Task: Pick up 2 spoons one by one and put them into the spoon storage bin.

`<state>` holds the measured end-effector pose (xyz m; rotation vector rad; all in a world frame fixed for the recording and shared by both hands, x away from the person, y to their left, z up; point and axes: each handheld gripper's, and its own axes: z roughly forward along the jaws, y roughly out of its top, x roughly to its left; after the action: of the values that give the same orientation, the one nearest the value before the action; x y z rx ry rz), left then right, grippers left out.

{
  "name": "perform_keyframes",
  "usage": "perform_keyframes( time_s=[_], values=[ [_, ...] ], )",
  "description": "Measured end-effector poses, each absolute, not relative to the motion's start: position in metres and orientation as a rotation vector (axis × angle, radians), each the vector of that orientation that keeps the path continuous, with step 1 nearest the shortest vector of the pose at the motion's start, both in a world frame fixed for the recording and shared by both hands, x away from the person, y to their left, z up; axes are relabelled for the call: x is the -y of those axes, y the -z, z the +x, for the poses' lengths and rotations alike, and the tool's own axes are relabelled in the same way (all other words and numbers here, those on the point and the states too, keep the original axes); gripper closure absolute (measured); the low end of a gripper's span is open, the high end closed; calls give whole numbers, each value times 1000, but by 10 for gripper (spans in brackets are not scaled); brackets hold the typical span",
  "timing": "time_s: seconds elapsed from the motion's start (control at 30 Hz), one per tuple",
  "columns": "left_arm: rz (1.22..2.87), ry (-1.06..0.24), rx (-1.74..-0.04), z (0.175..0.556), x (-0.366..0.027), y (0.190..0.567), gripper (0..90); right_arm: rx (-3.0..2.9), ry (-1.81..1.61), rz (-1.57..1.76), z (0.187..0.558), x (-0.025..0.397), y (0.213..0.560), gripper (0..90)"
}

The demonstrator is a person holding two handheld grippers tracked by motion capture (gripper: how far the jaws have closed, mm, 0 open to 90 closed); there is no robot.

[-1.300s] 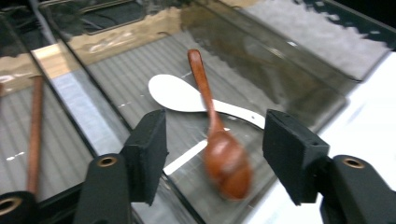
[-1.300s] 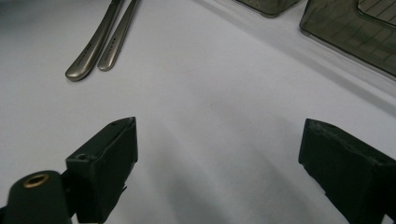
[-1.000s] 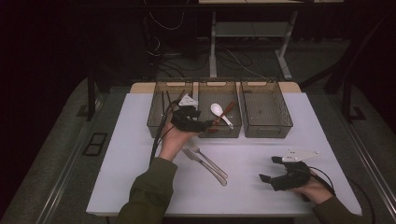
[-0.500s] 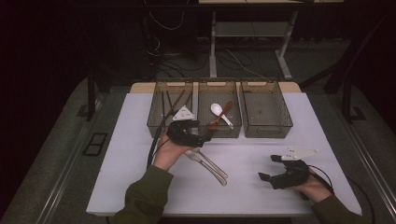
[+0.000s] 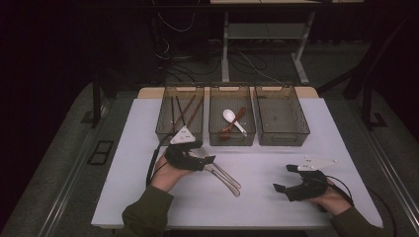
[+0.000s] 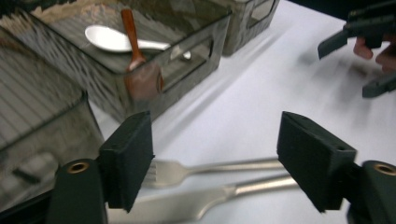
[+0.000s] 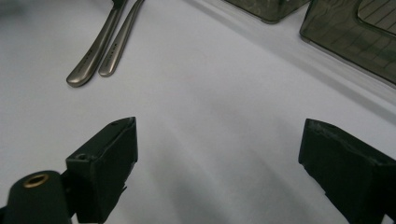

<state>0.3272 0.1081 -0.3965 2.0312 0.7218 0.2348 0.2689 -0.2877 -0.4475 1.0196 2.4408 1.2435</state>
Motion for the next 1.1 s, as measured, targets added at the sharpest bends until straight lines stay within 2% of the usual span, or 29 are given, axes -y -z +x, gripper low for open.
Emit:
perform_keyframes(
  time_s=[0.1,0.4,0.57,1.1],
  values=[
    [2050,-254,-729,321,-114,402,322,-2446,-1241,1015,269,287,447,117],
    [2101,-248,-723,324,-115,413,743,-2455,-1237,1010,271,286,448,117],
    [2169,-227,-690,334,-100,426,881,-2454,-1229,1008,271,286,449,117],
    [2300,-213,-662,342,-80,445,890,-2457,-1230,1003,270,285,448,117]
  ],
)
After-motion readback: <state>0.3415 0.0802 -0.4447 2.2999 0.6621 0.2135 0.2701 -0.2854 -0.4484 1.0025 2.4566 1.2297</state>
